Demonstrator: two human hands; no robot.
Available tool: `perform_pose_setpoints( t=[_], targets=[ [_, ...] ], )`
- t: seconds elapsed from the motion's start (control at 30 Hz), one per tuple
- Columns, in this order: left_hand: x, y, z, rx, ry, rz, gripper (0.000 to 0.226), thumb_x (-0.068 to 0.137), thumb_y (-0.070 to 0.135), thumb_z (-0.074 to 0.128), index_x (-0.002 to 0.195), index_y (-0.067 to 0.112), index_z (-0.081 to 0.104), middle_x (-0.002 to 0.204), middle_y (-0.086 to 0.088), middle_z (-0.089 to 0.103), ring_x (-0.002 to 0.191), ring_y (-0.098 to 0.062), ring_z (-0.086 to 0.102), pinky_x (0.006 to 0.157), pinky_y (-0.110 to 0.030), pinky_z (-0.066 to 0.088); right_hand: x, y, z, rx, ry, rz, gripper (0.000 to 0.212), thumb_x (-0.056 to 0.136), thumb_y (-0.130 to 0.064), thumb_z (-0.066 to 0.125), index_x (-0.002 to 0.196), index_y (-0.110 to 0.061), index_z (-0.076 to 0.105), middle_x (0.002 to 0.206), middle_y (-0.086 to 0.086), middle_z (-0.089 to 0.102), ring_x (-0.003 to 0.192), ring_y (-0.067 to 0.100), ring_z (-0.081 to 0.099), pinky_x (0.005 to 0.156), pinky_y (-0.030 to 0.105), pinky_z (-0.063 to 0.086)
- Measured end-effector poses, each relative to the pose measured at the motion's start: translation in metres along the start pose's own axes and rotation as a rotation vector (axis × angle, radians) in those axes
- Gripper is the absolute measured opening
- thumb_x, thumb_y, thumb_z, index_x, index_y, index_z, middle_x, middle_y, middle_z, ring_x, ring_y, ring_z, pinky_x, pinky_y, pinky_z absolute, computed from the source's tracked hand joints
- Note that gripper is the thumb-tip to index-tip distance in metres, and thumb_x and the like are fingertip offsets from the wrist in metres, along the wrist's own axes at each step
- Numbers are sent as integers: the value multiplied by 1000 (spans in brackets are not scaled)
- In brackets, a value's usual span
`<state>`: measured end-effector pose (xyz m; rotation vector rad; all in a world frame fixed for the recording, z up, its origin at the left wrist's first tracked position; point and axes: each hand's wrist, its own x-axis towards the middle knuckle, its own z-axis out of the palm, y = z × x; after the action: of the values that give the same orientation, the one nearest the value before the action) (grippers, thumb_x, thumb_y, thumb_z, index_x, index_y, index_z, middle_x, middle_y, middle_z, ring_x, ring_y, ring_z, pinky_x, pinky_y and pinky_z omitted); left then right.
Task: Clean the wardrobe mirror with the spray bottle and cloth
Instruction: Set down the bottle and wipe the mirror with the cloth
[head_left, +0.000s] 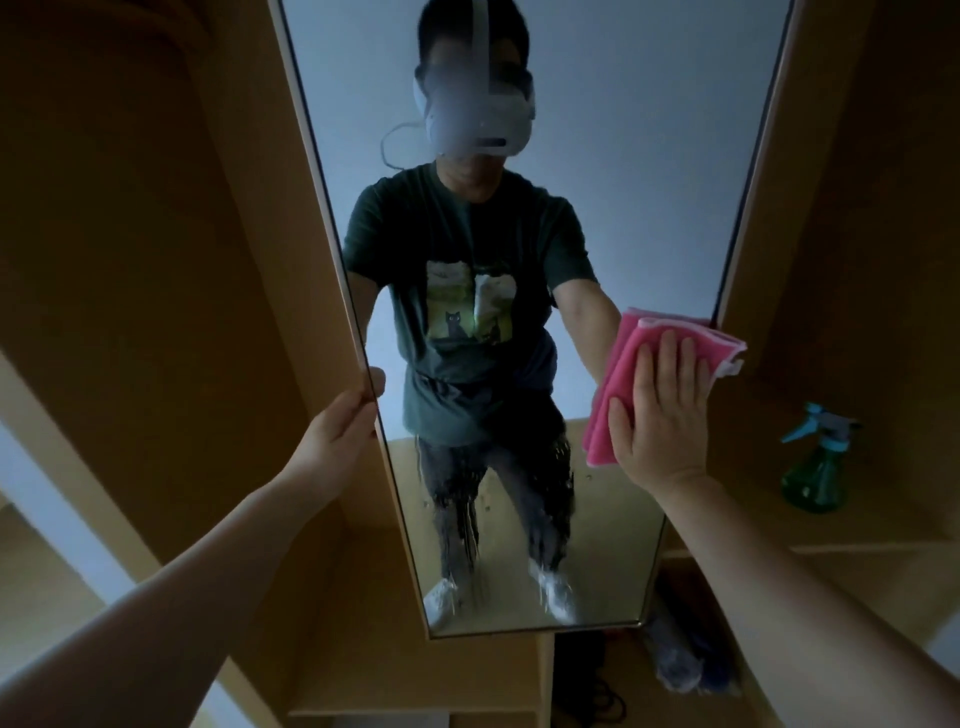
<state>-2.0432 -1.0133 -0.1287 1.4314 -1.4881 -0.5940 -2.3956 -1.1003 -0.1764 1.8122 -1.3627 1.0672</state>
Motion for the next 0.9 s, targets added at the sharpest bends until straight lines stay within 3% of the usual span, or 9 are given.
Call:
perform_pose_setpoints(
  t=[0.13,0.23,0.37,0.5,0.67,0.77,0.9],
  targets=[
    [-17,-10,24,-41,161,-97,24,102,30,38,99,43,58,103,4,67,94,-19,65,87,-45,54,-2,-2,6,98,67,0,69,97,-36,33,154,-8,6,159,16,6,148,32,-4,120,51,-2],
    [-25,-22,41,-52,231,-126,22,100,32,38,107,40,58,100,7,68,96,-23,66,87,-49,54,-2,-1,14,155,121,-28,71,96,-37,35,154,-12,3,160,14,3,148,33,-3,120,52,-1],
    [-28,-33,57,-138,319,-121,30,92,40,39,109,44,63,106,8,71,105,-14,65,95,-44,50,-1,2,19,195,198,-77,69,97,-37,38,155,-12,8,159,19,13,148,33,0,120,52,-1],
    [-28,-49,72,-272,402,-90,29,92,36,43,100,38,71,102,0,73,103,-22,67,94,-46,50,1,0,22,191,281,-97,65,97,-35,40,153,-9,19,157,22,21,146,40,13,119,55,5],
    [-26,-69,81,-363,416,20,40,95,40,43,104,11,69,99,-20,67,89,-33,61,76,-42,49,9,2,29,109,382,-96,61,100,-42,26,151,-9,22,157,22,22,145,39,17,119,51,3],
    [-26,-78,90,-475,422,108,33,93,39,44,86,19,70,99,-22,63,93,-37,59,82,-50,46,11,0,32,56,418,-70,60,101,-41,25,151,-9,23,157,21,22,145,40,18,118,52,6],
    [-25,-97,105,-570,445,182,34,90,31,48,65,23,69,76,-11,66,82,-32,63,86,-53,50,12,-1,34,-4,460,-69,60,101,-42,23,151,-7,24,157,22,22,145,41,19,118,54,9]
  ],
)
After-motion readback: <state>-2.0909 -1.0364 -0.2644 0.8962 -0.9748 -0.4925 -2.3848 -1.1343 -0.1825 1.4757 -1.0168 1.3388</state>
